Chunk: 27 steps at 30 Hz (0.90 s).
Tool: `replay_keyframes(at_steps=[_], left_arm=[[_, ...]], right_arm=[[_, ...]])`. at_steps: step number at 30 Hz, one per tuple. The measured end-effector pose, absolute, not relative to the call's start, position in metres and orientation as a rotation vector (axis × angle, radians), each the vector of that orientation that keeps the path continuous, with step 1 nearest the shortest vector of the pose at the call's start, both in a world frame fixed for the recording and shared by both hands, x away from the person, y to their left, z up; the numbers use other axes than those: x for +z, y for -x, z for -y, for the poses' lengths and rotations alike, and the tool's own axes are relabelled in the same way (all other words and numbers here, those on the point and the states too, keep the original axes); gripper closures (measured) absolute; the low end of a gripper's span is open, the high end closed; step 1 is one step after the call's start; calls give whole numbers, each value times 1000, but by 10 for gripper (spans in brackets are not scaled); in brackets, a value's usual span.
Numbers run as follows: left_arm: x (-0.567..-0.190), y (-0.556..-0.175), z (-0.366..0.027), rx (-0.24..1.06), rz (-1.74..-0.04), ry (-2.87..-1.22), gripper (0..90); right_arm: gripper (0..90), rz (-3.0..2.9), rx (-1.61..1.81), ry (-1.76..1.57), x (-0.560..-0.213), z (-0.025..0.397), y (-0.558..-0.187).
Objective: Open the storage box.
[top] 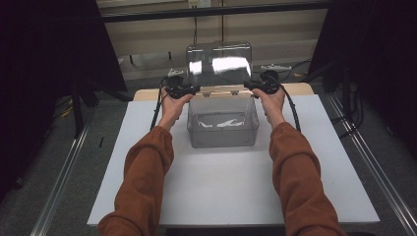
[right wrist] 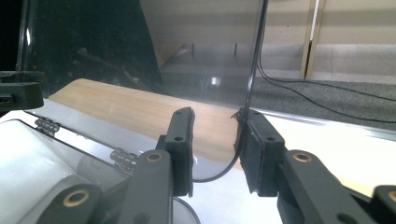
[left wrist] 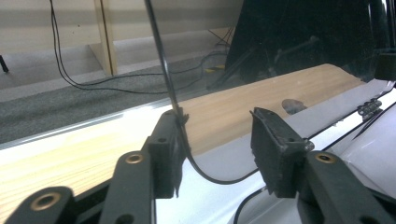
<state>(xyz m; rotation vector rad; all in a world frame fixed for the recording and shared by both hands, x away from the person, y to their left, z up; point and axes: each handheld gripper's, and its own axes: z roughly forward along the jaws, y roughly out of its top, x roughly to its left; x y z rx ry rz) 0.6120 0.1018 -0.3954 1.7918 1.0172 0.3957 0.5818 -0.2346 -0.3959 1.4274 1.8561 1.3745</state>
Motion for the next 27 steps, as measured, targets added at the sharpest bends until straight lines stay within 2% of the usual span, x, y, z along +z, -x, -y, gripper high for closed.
replay_keyframes(at_steps=[27], left_arm=[[-397, -619, -98, 300, -1105, -1807, 445]], right_arm=[[596, -1923, 1333, -1485, -397, 236, -590]])
